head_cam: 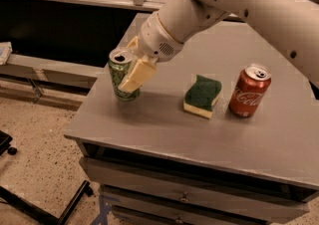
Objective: Pick green can
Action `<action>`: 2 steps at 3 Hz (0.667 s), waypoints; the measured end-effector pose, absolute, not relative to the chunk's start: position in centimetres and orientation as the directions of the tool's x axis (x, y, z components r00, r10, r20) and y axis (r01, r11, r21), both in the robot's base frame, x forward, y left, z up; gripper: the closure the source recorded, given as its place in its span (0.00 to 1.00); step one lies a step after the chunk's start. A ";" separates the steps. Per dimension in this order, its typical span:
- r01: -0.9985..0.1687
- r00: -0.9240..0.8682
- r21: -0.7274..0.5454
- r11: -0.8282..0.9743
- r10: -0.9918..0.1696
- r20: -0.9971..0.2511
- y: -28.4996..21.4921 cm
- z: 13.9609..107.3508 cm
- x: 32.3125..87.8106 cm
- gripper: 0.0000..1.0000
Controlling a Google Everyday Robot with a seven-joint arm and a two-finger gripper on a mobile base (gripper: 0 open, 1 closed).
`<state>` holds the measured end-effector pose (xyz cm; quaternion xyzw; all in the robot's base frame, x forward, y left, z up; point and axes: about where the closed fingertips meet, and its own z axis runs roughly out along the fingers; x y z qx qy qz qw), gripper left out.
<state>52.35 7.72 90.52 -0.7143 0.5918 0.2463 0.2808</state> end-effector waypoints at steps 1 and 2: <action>-0.985 0.174 -0.130 -0.116 -0.688 -0.705 5.3 91.3 52.3 1.00; -0.986 0.166 -0.142 -0.091 -0.681 -0.713 3.3 91.8 52.1 1.00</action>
Offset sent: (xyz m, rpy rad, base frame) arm -0.0047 -0.0768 0.0207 0.0651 -0.0425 -0.0875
